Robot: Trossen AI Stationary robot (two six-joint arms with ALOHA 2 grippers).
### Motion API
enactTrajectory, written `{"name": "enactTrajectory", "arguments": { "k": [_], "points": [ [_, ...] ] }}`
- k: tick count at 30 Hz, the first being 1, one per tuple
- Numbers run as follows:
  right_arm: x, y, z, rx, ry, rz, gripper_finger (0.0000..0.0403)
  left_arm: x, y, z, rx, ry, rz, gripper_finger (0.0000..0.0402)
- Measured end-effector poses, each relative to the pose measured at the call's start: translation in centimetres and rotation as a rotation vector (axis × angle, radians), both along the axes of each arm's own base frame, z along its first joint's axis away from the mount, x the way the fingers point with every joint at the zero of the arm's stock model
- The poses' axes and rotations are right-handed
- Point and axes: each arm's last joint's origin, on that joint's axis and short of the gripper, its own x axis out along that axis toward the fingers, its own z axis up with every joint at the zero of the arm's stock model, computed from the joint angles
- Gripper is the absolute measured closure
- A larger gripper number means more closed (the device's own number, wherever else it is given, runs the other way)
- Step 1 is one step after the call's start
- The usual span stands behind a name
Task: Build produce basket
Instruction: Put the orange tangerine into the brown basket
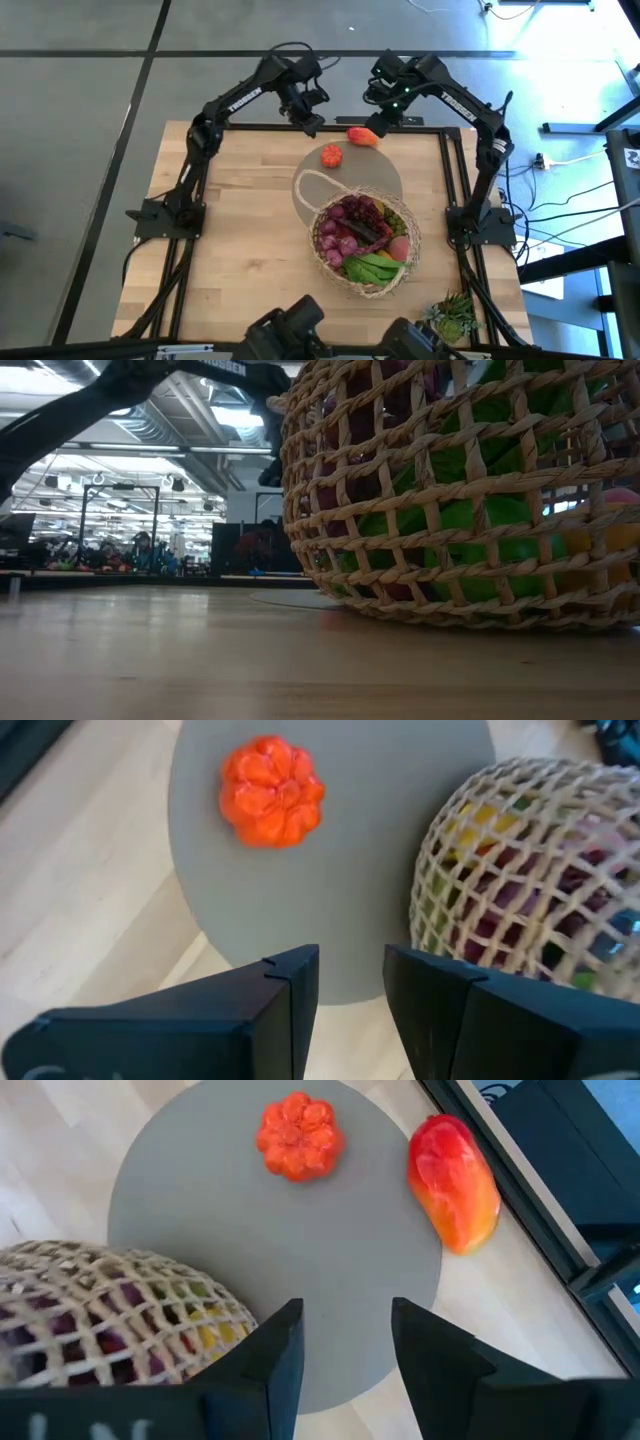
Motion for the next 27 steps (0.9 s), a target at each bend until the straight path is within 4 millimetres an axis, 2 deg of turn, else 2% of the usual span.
{"name": "enactTrajectory", "arguments": {
  "k": [5, 12, 21, 27],
  "points": [
    [0.8, -0.7, -1.2, 0.013, 0.016, 0.002, 0.0256, 0.9, 0.1, -1.4, -0.004, 0.017, -0.036, 0.0299],
    [1.7, -1.5, -1.9, -0.01, -0.01, 0.0, 0.0256, 1.1, 0.0, -1.6, 0.02, 0.031, -0.053, 0.0299],
    [2.3, -2.1, -1.8, -0.067, -0.074, 0.002, 0.0256, 1.1, -0.1, -1.8, 0.126, 0.126, -0.026, 0.0299],
    [2.6, -2.3, -1.6, -0.095, -0.106, 0.001, 0.0256, 1.4, -0.5, -1.8, 0.117, 0.122, -0.036, 0.0299]
  ]
}}
